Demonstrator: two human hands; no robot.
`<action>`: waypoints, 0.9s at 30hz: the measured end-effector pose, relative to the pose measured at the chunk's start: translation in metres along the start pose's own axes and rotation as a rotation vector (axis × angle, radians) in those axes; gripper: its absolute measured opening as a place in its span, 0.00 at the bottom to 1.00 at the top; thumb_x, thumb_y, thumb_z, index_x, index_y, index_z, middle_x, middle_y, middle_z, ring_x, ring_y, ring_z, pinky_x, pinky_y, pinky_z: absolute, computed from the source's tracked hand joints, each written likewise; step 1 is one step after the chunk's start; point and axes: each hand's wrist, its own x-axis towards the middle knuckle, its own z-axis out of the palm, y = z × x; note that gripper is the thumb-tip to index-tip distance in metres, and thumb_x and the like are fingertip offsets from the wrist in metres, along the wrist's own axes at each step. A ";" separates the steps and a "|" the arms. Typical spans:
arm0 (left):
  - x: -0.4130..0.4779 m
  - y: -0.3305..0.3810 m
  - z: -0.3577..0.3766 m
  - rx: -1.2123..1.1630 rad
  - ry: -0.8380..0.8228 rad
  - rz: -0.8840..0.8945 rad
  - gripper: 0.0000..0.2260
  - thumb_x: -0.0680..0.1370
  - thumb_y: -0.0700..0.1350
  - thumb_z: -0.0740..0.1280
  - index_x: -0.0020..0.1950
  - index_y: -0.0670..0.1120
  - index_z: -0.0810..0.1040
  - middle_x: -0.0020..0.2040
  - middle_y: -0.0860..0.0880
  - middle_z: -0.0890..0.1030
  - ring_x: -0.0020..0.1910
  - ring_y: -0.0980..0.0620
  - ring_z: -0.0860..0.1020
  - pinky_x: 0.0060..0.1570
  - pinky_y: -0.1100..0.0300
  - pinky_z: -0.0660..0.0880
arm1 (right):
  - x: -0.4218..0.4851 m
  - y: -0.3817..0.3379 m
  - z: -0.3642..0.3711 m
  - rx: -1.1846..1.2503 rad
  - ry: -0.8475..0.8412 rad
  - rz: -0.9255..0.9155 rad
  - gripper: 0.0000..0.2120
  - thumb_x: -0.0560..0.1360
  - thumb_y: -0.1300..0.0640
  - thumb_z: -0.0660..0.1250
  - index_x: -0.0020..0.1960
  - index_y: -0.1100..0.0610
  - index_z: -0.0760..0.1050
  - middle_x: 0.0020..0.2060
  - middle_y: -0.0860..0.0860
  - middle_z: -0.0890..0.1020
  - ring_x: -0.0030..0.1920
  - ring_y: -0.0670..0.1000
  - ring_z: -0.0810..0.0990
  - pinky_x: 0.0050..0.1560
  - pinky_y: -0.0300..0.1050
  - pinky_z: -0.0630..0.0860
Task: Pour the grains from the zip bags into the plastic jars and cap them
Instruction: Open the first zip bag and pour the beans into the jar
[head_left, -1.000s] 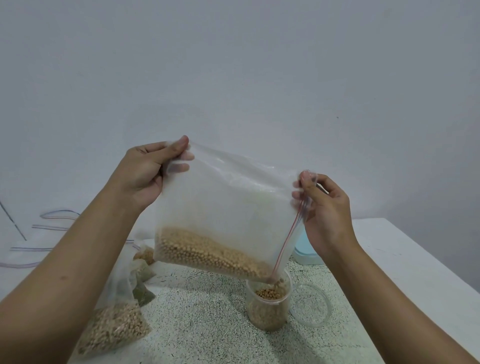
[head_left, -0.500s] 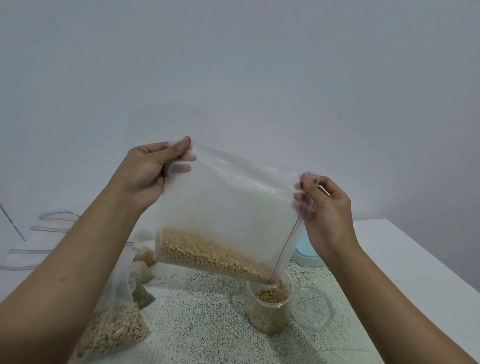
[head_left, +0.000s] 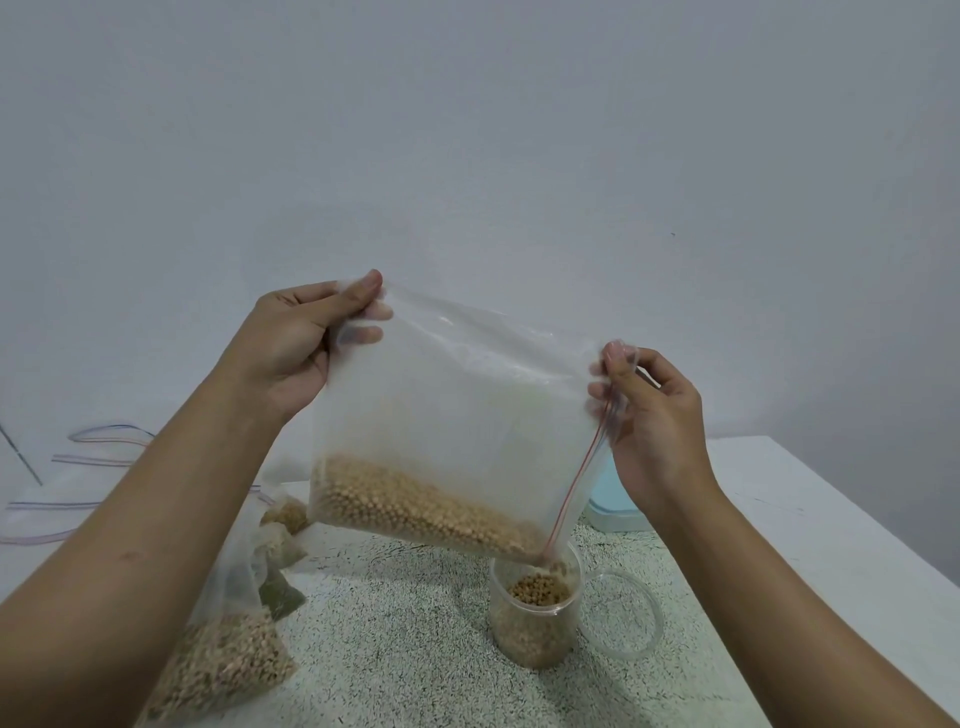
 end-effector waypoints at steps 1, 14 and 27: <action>0.000 0.001 0.000 0.007 0.000 -0.002 0.07 0.74 0.46 0.74 0.46 0.43 0.86 0.39 0.49 0.86 0.32 0.56 0.81 0.40 0.69 0.78 | 0.000 0.000 0.000 0.000 0.001 0.000 0.05 0.78 0.61 0.70 0.42 0.56 0.79 0.37 0.51 0.81 0.33 0.46 0.77 0.35 0.37 0.75; -0.004 0.009 0.000 0.028 -0.023 0.018 0.07 0.70 0.48 0.75 0.37 0.45 0.88 0.38 0.50 0.86 0.32 0.57 0.82 0.39 0.69 0.78 | -0.001 -0.002 0.002 0.005 -0.020 0.002 0.06 0.79 0.61 0.69 0.43 0.56 0.78 0.37 0.49 0.82 0.34 0.47 0.77 0.35 0.37 0.76; -0.006 0.016 -0.004 0.072 -0.030 0.029 0.06 0.70 0.49 0.75 0.37 0.47 0.88 0.38 0.50 0.86 0.32 0.57 0.82 0.39 0.69 0.78 | -0.003 -0.001 0.007 0.006 -0.035 0.024 0.05 0.79 0.61 0.69 0.45 0.57 0.78 0.37 0.50 0.82 0.34 0.46 0.77 0.36 0.36 0.76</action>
